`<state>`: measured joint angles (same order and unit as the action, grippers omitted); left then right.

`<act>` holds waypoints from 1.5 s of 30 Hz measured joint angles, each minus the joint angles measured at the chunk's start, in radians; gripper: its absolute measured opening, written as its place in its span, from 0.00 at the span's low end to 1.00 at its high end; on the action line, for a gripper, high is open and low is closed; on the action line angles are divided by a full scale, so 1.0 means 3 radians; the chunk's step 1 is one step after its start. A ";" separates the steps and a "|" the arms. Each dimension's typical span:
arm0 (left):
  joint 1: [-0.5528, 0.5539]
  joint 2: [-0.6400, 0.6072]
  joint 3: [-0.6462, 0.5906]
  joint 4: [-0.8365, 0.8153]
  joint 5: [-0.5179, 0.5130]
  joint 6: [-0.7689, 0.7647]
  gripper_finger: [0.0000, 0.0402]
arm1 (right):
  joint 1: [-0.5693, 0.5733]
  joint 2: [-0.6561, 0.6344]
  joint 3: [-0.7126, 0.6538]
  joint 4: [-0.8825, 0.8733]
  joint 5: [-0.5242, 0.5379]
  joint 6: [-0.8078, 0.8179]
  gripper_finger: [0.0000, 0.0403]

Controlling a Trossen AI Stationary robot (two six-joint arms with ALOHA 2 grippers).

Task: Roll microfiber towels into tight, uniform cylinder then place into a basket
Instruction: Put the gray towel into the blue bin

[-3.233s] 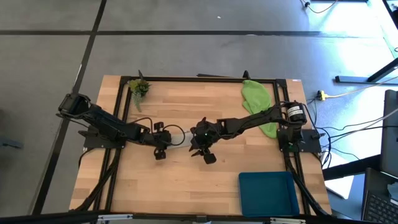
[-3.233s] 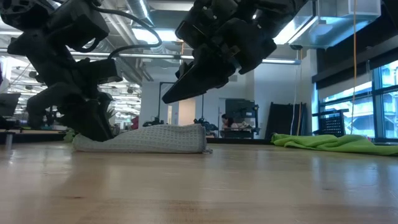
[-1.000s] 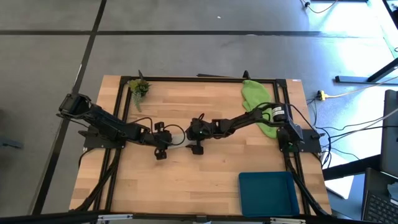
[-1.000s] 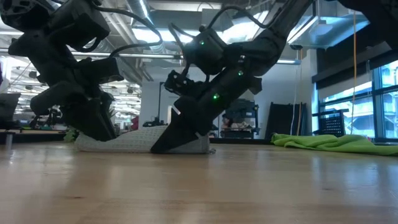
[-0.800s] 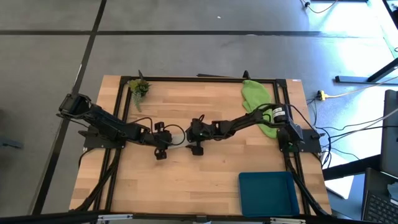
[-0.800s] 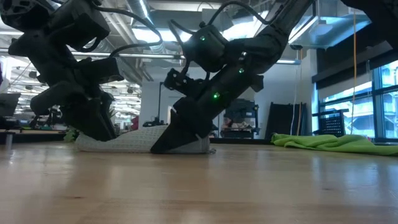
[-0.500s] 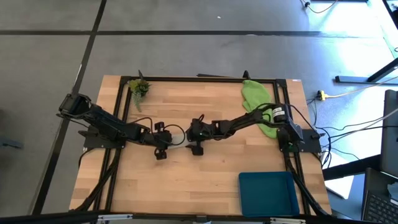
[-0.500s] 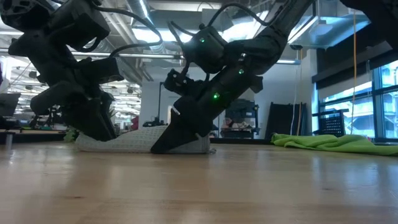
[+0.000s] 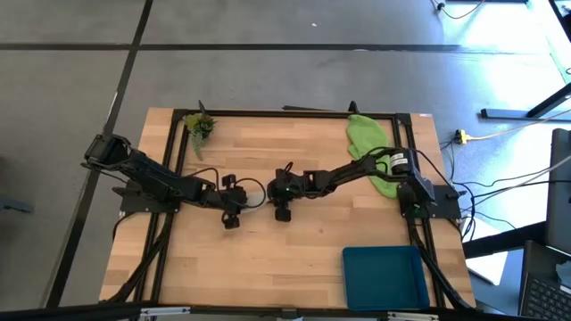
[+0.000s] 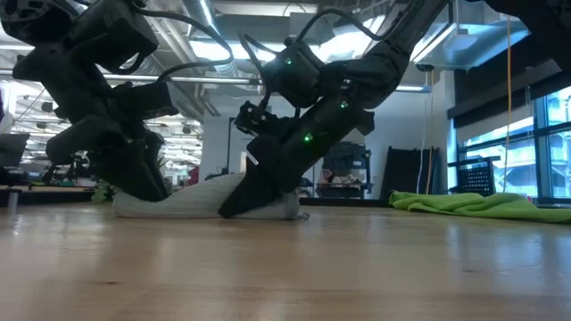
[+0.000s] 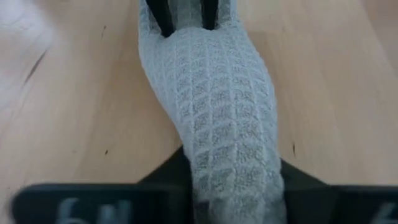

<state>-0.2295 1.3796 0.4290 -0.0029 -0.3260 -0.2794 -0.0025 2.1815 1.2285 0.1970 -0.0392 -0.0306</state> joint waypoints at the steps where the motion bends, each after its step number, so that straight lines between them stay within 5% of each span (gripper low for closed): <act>1: 0.0000 0.0000 0.0000 0.0000 0.0000 0.0000 0.27 | 0.0001 0.0000 0.0000 0.0000 -0.0001 0.0000 0.17; 3: 0.0000 0.0000 0.0001 0.0000 0.0000 0.0000 0.27 | 0.0001 0.0000 0.0000 0.0000 -0.0006 0.0001 0.12; 39: 0.0001 0.0008 0.0005 0.0054 0.0159 -0.0096 0.33 | -0.0048 0.0000 -0.0006 0.0008 -0.0054 0.0088 0.12; 45: 0.0000 -0.0226 0.0132 -0.0311 0.0202 -0.0005 0.33 | -0.0058 -0.0010 -0.0009 0.0010 -0.0144 0.0090 0.12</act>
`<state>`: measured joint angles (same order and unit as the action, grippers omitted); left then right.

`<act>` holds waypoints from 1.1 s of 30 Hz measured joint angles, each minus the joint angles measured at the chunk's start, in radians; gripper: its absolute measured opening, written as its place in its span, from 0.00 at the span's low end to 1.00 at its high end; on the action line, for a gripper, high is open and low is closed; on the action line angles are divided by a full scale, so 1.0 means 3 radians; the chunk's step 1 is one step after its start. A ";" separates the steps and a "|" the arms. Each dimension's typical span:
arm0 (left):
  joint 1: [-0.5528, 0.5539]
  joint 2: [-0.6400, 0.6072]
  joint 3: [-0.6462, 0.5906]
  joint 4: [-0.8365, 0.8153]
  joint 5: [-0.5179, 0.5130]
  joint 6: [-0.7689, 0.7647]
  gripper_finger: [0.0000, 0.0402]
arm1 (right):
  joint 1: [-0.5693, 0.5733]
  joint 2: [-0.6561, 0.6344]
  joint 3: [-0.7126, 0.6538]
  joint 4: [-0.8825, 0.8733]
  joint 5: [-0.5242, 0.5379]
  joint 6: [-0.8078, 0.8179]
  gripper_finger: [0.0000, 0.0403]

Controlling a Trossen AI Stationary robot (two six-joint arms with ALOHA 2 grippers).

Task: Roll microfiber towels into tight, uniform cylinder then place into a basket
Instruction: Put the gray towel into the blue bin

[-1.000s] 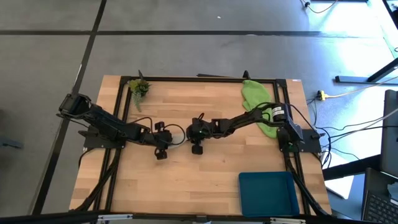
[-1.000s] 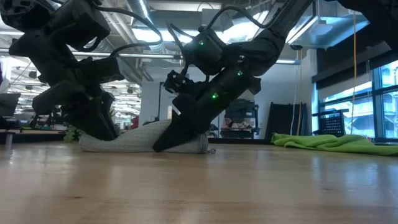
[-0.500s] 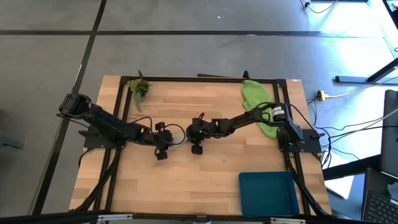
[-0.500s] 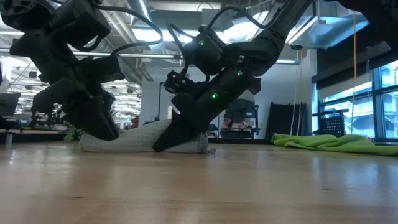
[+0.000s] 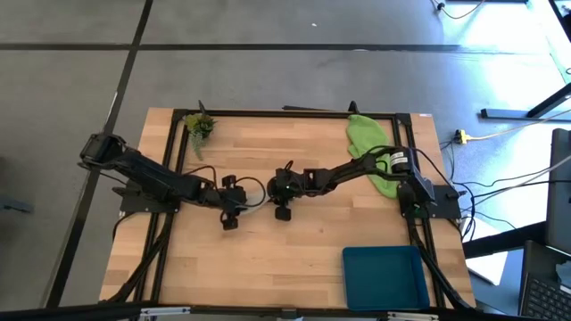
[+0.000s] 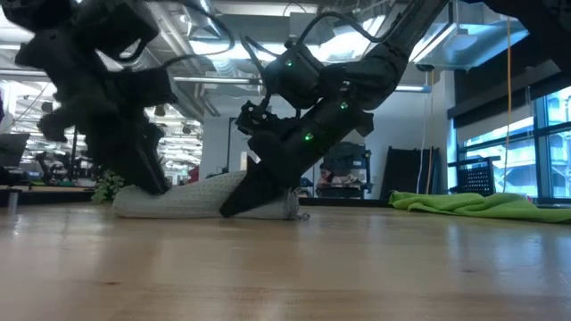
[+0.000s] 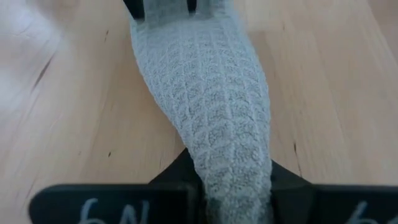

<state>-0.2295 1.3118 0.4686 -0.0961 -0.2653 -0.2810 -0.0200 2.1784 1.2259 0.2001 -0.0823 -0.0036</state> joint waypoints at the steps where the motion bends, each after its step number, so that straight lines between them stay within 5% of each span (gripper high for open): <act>1: 0.0000 -0.0058 0.0048 -0.0135 0.0000 0.0002 0.33 | -0.0005 -0.0007 -0.0001 -0.0004 -0.0001 -0.0001 0.12; 10: -0.0009 -0.0612 0.0458 -0.1120 -0.0022 -0.0075 0.33 | -0.0019 -0.0220 -0.0019 -0.0285 0.0007 -0.0095 0.12; 25: -0.0295 -0.1335 0.0503 -0.1284 -0.0154 -0.0092 0.32 | 0.0408 -0.1219 -0.0017 -0.1424 0.0575 0.0069 0.12; 33: -0.0415 -0.1365 0.0502 -0.1280 -0.0154 -0.0090 0.32 | 0.0992 -0.1781 -0.0027 -0.2341 0.1329 0.0822 0.12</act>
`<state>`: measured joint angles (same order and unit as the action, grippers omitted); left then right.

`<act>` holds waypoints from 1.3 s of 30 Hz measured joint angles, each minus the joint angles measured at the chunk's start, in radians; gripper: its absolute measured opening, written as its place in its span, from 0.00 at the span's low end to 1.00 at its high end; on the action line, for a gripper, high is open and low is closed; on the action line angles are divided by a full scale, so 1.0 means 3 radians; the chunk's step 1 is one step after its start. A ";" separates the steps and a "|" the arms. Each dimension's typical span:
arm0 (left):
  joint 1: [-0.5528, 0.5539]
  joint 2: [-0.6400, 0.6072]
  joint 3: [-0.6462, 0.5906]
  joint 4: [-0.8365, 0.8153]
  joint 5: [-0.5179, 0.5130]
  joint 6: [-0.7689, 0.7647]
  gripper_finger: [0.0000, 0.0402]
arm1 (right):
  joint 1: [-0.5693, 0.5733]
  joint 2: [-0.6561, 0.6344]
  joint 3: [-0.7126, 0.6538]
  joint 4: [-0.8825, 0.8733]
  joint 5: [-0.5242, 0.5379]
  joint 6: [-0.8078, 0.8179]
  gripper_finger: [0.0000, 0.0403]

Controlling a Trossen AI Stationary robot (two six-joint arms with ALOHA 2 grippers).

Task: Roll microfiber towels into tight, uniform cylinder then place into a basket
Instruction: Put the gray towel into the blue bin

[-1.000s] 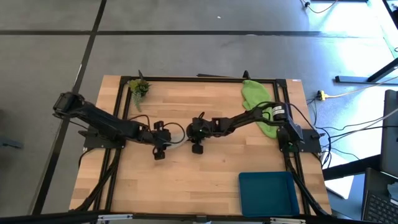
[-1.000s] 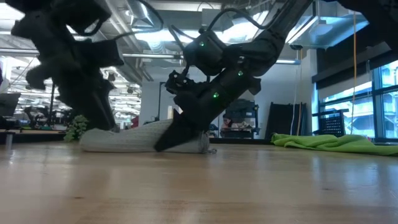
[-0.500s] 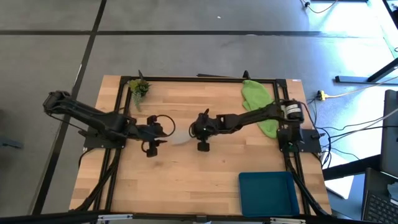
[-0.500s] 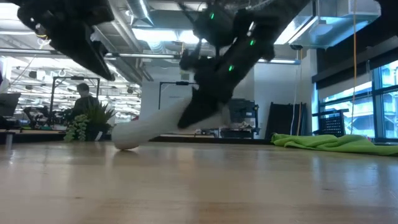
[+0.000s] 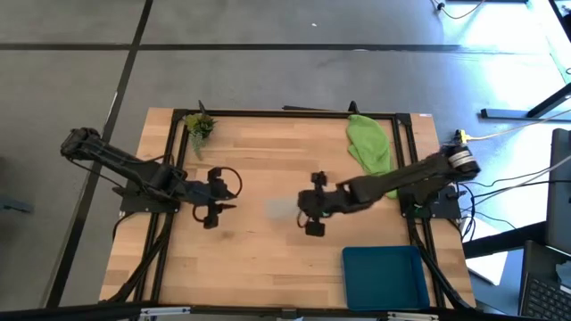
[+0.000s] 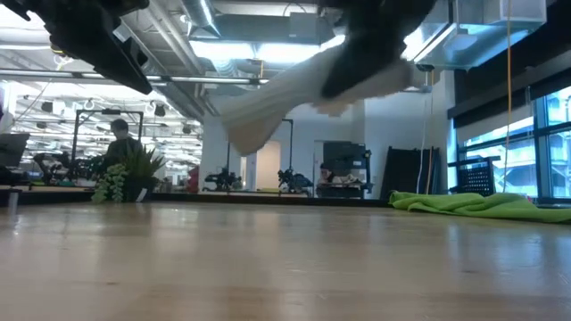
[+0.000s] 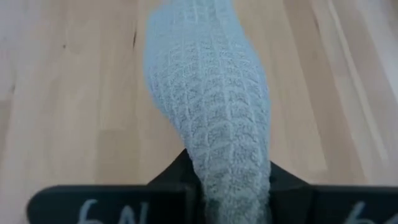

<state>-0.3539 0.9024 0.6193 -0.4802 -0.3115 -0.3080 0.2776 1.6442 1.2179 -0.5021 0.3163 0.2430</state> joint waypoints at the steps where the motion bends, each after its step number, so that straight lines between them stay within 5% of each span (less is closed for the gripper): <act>1: -0.0011 0.0000 0.0000 -0.0006 0.0000 0.0001 0.32 | 0.0076 -0.0047 0.0000 -0.0119 0.0045 0.0133 0.12; 11: -0.0033 0.0000 0.0000 0.0004 -0.0025 0.0013 0.32 | 0.0990 -0.0269 0.0000 -0.1027 0.0542 0.1885 0.12; 21: -0.0031 0.0000 0.0000 0.0009 -0.0070 0.0013 0.32 | 0.1860 -0.0274 0.0000 -0.1438 0.0660 0.3603 0.12; 31: -0.0030 0.0000 0.0000 0.0042 -0.0155 0.0015 0.32 | 0.2524 -0.0273 0.0001 -0.1662 0.0292 0.4813 0.12; 39: -0.0030 0.0001 0.0000 0.0084 -0.0155 0.0016 0.32 | 0.2801 -0.0258 0.0002 -0.1761 0.0086 0.5121 0.12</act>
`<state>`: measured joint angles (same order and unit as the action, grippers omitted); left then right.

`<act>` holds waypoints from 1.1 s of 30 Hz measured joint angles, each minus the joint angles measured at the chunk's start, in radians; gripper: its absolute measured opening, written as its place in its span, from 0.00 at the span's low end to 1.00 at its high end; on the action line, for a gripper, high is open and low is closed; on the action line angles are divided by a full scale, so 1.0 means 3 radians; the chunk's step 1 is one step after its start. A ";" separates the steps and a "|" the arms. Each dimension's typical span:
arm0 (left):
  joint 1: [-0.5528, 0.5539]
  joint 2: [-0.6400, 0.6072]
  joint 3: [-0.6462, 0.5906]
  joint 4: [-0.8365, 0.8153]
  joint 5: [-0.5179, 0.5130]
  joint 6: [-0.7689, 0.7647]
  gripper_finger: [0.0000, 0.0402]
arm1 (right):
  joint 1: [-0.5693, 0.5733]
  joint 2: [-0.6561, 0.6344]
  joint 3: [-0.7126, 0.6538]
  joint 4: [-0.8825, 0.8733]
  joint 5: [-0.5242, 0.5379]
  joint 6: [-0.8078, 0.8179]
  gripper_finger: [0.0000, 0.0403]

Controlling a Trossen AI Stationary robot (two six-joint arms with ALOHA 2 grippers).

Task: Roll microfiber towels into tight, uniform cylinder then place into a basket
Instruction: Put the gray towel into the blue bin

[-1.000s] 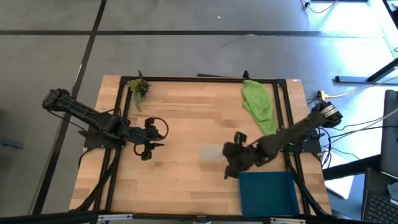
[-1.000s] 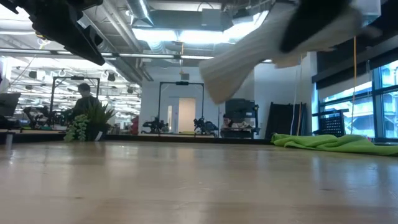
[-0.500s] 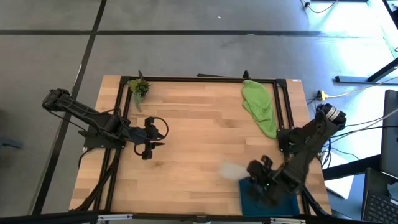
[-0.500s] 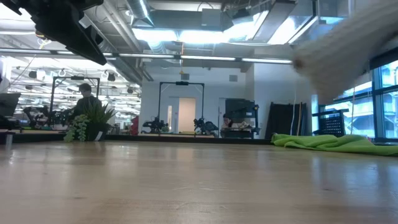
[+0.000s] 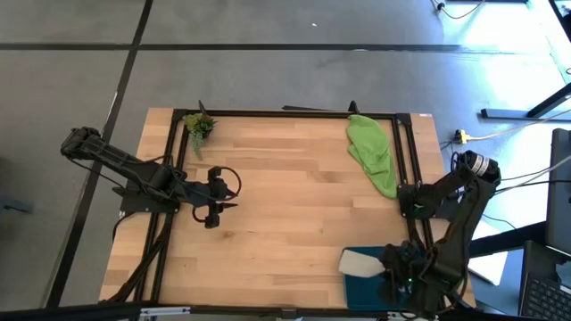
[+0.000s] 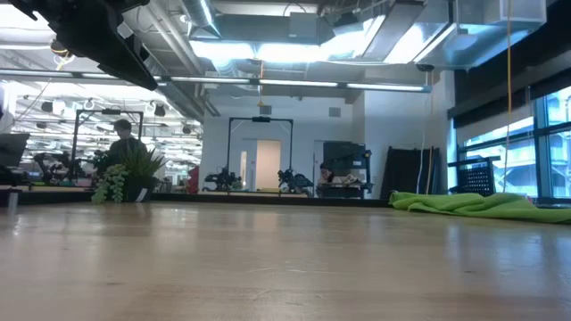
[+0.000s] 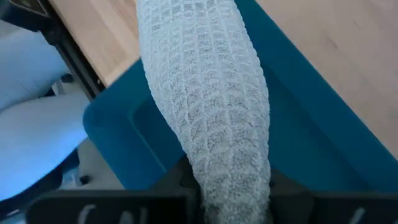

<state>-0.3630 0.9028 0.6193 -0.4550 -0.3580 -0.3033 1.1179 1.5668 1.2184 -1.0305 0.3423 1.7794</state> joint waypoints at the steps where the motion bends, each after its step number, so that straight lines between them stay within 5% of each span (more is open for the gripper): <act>1: 0.0000 0.0000 0.0000 -0.0001 0.0000 -0.0001 0.32 | 0.0001 0.0016 0.0002 -0.0017 -0.0024 -0.0002 0.12; 7: 0.0000 0.0000 0.0000 0.0001 0.0020 0.0117 0.32 | -0.0015 0.0267 0.0005 -0.0163 -0.0403 -0.0067 0.12; 21: 0.0000 0.0000 0.0000 0.0016 0.0031 0.0260 0.32 | -0.0238 0.0532 0.0005 -0.0099 -0.0430 -0.0755 0.12; 33: 0.0000 0.0000 0.0000 0.0017 0.0033 0.0260 0.32 | -0.0387 0.0733 0.0002 -0.0214 -0.0798 -0.1284 0.12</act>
<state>-0.3630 0.9028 0.6193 -0.4498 -0.3481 -0.2253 1.0016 1.7867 1.2190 -1.0948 0.1028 1.3943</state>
